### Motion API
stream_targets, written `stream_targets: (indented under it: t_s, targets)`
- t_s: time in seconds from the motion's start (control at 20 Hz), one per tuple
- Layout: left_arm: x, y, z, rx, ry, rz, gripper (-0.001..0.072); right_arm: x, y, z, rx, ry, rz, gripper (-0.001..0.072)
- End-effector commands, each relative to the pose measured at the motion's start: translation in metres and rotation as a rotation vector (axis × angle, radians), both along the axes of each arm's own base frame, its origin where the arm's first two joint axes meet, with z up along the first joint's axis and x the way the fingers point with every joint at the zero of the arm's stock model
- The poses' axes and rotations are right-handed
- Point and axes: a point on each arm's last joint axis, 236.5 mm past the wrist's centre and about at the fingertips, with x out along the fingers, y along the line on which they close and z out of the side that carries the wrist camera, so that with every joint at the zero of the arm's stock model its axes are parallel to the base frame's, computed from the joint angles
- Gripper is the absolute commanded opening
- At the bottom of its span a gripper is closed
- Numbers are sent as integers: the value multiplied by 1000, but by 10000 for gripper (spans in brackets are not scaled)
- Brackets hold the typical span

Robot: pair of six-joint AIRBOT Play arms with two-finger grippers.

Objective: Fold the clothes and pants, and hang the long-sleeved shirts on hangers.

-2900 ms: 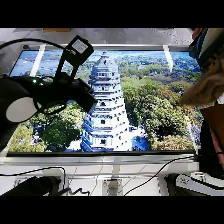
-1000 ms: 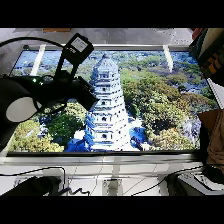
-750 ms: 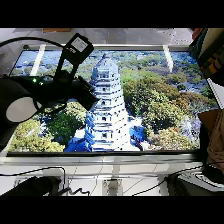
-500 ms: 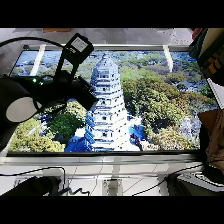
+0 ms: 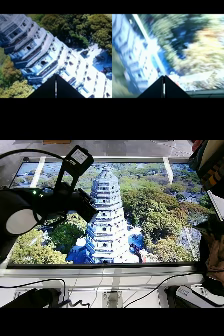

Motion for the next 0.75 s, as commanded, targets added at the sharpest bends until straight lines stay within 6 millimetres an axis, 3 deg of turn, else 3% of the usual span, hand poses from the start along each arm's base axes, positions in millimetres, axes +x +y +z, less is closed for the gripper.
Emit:
stream_targets:
  t_s: [0.0, 0.1, 0.2, 0.4, 0.7]
  targets:
    - [0, 0, 0, 0, -1, 0, 12, 8, 79, 18, -128, -77, 278, 29]
    - [0, 0, 0, 0, -1, 1, 12, 0, 123, 24, -217, -115, 444, 30]
    - [0, 0, 0, 0, -1, 1, 12, -4, 148, 27, -310, -156, 553, 30]
    - [0, 0, 0, 0, -1, 1, 12, 9, 142, 18, -501, -171, 569, 31]
    - [0, 0, 0, 0, -1, 1, 12, 10, 144, 19, -492, -178, 567, 31]
